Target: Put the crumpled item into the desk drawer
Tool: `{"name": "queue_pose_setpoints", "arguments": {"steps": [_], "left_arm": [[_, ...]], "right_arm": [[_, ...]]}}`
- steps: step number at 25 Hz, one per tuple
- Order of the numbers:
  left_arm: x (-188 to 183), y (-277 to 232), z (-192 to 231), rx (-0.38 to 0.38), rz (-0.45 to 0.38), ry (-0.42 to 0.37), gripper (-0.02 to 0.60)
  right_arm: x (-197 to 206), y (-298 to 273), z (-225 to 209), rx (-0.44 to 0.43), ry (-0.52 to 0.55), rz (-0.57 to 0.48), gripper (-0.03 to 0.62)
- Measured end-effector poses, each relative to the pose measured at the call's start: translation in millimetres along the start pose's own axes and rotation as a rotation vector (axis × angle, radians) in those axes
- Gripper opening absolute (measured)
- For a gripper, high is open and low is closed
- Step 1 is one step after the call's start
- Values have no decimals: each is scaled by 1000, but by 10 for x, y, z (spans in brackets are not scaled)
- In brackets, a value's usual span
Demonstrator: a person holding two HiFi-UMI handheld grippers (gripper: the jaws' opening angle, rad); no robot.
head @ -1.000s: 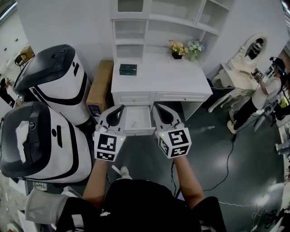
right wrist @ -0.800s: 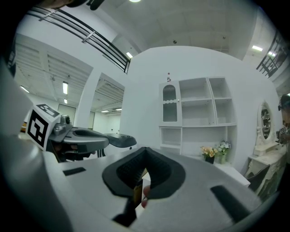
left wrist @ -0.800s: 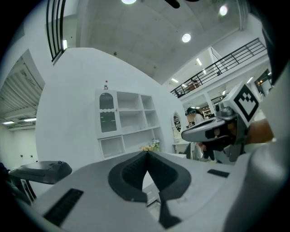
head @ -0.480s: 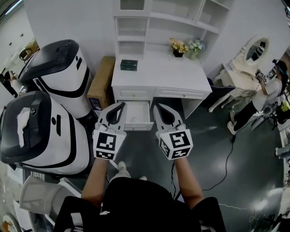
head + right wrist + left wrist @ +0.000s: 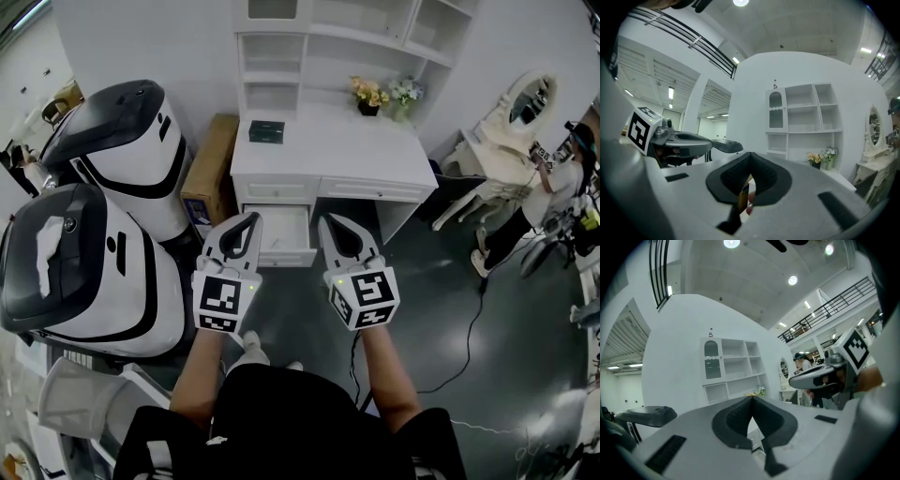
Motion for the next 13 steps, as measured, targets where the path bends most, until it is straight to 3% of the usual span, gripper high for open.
{"name": "queue_pose_setpoints", "arguments": {"steps": [13], "left_arm": [[59, 0, -21, 8, 11, 7, 6]], "right_arm": [[23, 3, 38, -11, 3, 7, -5]]}}
Point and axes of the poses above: the fingertips, and each gripper's own axes: y backward along the fingers, z to its left, x out of its underside, the point moved 2 cm from there along y, backward along the fingers, and after that the axes turned 1 degree about -y, right-handed, at the moved point
